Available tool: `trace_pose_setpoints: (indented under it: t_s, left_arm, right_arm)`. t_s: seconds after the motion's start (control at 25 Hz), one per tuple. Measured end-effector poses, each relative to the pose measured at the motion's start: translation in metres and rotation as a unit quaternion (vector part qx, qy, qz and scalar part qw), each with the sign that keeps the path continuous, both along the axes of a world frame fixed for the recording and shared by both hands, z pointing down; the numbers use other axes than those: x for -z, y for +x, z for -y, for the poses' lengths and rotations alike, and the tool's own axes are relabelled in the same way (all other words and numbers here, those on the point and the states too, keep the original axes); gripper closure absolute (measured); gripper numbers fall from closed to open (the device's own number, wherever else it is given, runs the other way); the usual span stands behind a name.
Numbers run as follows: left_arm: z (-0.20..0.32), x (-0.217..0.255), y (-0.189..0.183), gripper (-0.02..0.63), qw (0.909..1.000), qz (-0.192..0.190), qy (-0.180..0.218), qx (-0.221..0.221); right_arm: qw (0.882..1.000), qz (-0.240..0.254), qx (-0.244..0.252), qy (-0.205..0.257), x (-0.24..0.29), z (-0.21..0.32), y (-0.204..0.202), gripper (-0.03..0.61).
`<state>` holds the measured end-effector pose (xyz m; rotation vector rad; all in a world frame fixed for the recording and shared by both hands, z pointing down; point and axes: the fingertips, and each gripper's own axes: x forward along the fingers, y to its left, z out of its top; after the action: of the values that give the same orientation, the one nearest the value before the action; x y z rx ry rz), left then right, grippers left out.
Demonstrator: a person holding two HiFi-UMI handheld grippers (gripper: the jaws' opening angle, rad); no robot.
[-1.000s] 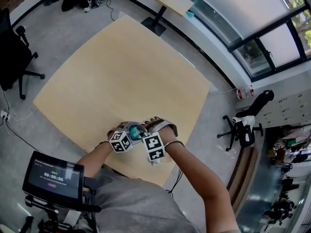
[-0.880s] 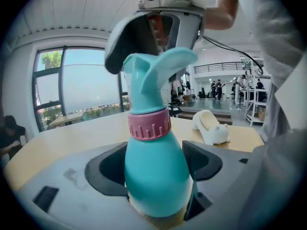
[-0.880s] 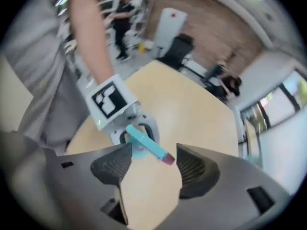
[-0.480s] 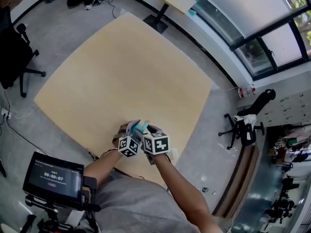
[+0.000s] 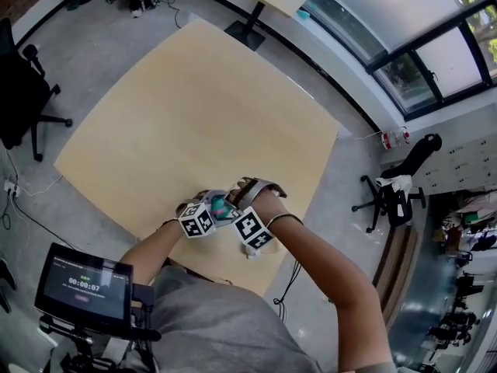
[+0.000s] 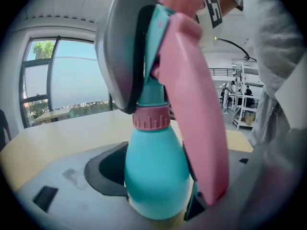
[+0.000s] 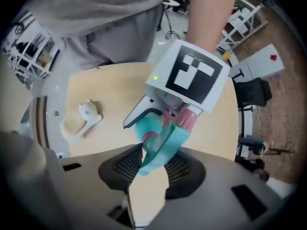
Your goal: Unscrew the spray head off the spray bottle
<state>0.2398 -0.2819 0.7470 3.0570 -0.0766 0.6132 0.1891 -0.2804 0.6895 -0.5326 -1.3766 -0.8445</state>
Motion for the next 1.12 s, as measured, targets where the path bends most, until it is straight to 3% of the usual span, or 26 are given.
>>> trace_pose_setpoints:
  t_s: [0.04,0.12,0.2,0.24,0.28,0.32,0.36,0.44,0.48,0.52,0.56,0.64,0.72,0.76,0.8,0.84,0.88,0.96,1.0,1.04,1.08,1.12]
  left_arm:
    - [0.000,0.000,0.000,0.268,1.0000,0.001,0.003,-0.001]
    - [-0.001,0.001,0.001,0.268,0.9999,0.000,0.009,0.007]
    - [0.000,0.002,0.002,0.268,0.9994,-0.005,0.013,0.031]
    - [0.000,0.002,0.002,0.268,0.9987,-0.007,0.016,0.049]
    - [0.000,0.002,0.002,0.268,0.9974,-0.009,0.019,0.069]
    - [0.000,0.003,0.002,0.268,0.9954,-0.010,0.023,0.093]
    - [0.001,0.004,0.002,0.268,0.9926,-0.010,0.026,0.118]
    - [0.003,0.004,0.000,0.268,0.9850,-0.005,0.032,0.169]
    - [0.004,0.004,-0.001,0.268,0.9808,-0.001,0.035,0.192]
    - [0.004,0.004,-0.002,0.268,0.9768,0.005,0.039,0.210]
    - [0.005,0.003,-0.003,0.268,0.9734,0.011,0.042,0.225]
    - [0.007,0.001,-0.006,0.268,0.9687,0.022,0.046,0.243]
    - [0.008,0.001,-0.005,0.268,0.9676,0.026,0.044,0.247]
    - [0.008,0.000,-0.003,0.268,0.9683,0.025,0.040,0.245]
    - [0.007,-0.002,0.000,0.268,0.9699,0.025,0.034,0.240]
    - [0.006,-0.005,0.002,0.268,0.9723,0.025,0.026,0.231]
    - [0.004,-0.007,0.003,0.268,0.9757,0.022,0.019,0.217]
    - [0.000,-0.006,0.005,0.267,0.9851,0.013,0.012,0.171]
    - [-0.003,-0.006,0.007,0.267,0.9896,0.011,0.012,0.143]
    - [-0.005,-0.006,0.009,0.267,0.9930,0.011,0.013,0.117]
    - [-0.007,-0.006,0.010,0.267,0.9953,0.012,0.012,0.095]
    - [-0.008,-0.007,0.010,0.267,0.9968,0.012,0.009,0.078]
  right_arm:
    - [1.000,0.006,0.014,0.009,0.000,0.000,0.000,0.446]
    - [0.998,0.043,-0.041,0.022,0.002,0.002,0.000,0.445]
    - [0.980,0.079,-0.175,0.045,0.010,0.013,0.013,0.445]
    - [0.959,0.094,-0.260,0.056,0.017,0.019,0.026,0.442]
    - [0.925,0.115,-0.358,0.059,0.025,0.025,0.041,0.442]
    - [0.871,0.156,-0.464,0.046,0.037,0.030,0.052,0.442]
    - [0.791,0.218,-0.572,0.013,0.051,0.033,0.055,0.442]
    - [0.582,0.346,-0.730,-0.091,0.077,0.033,0.039,0.442]
    - [0.498,0.377,-0.769,-0.138,0.079,0.028,0.027,0.433]
    - [0.448,0.386,-0.789,-0.165,0.075,0.022,0.015,0.398]
    - [0.430,0.384,-0.799,-0.172,0.066,0.017,0.007,0.333]
    - [0.427,0.371,-0.808,-0.164,0.048,0.012,-0.003,0.264]
    - [0.419,0.349,-0.817,-0.188,0.038,0.005,-0.010,0.261]
    - [0.426,0.330,-0.817,-0.207,0.035,-0.001,-0.014,0.261]
    - [0.453,0.305,-0.809,-0.218,0.033,-0.007,-0.016,0.263]
    - [0.503,0.276,-0.789,-0.220,0.031,-0.013,-0.017,0.264]
    - [0.571,0.243,-0.755,-0.212,0.029,-0.017,-0.016,0.269]
    - [0.737,0.165,-0.634,-0.165,0.025,-0.021,-0.007,0.345]
    - [0.822,0.123,-0.541,-0.128,0.021,-0.021,-0.001,0.394]
    - [0.892,0.083,-0.434,-0.091,0.018,-0.019,0.003,0.436]
    - [0.942,0.050,-0.327,-0.060,0.016,-0.018,0.004,0.457]
    - [0.972,0.023,-0.231,-0.034,0.013,-0.016,0.003,0.463]
